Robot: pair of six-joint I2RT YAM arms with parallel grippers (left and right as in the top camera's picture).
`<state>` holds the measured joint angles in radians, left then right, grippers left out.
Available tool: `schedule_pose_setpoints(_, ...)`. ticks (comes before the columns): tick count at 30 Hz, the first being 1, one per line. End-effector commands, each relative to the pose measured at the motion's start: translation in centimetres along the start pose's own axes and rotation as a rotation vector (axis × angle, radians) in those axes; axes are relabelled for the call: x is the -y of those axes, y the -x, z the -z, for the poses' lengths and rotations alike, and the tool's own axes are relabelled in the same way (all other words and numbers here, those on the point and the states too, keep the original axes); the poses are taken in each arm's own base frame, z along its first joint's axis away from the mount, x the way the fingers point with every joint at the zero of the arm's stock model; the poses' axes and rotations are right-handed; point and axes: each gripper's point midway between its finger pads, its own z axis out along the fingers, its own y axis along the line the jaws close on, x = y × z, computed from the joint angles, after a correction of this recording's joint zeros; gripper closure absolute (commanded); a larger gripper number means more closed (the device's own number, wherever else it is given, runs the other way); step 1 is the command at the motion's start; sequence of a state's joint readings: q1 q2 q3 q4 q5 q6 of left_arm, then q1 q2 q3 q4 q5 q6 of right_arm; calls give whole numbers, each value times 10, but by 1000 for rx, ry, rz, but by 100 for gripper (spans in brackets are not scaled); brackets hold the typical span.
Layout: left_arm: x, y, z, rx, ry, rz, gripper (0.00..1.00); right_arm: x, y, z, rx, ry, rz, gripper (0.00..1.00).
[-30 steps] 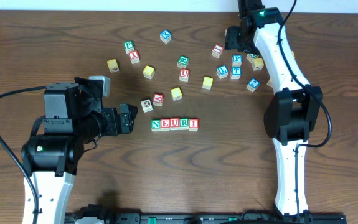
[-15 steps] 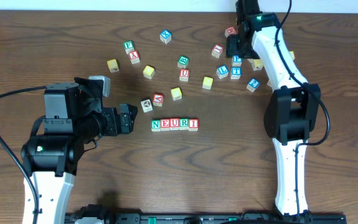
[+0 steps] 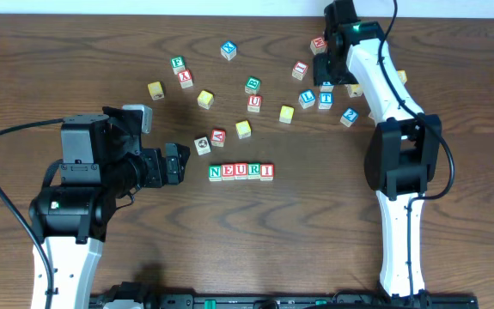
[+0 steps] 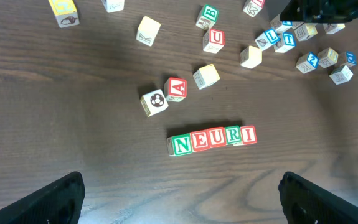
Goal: Spell out NEURIPS
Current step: 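Lower the open right gripper around the blue P block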
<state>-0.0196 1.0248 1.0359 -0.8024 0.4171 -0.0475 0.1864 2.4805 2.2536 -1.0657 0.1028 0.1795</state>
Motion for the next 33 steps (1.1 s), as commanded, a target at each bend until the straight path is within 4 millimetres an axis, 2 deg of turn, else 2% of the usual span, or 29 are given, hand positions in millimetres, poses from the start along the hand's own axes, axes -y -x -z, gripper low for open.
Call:
schedule_pose_setpoints(1, 2, 6, 5, 22, -8, -13, 2, 0, -12, -18, -35, -16, 18, 36)
schedule_pose_setpoints(6, 2, 6, 5, 22, -8, -14, 2, -3, -11, -20, -28, -14, 20, 36)
schedule_pose_setpoints(11, 2, 6, 5, 22, -7, -13, 2, -6, -6, -21, -4, -8, -13, 45)
schedule_pose_setpoints(24, 2, 6, 5, 22, -7, -13, 2, -19, -5, -30, 22, 3, -22, 49)
schedule_pose_setpoints(29, 2, 6, 5, 22, -7, -14, 2, -20, -4, -30, 27, 4, -24, 49)
schedule_pose_setpoints(33, 2, 6, 5, 22, -7, -14, 2, -16, -6, -31, 21, -14, -32, 54)
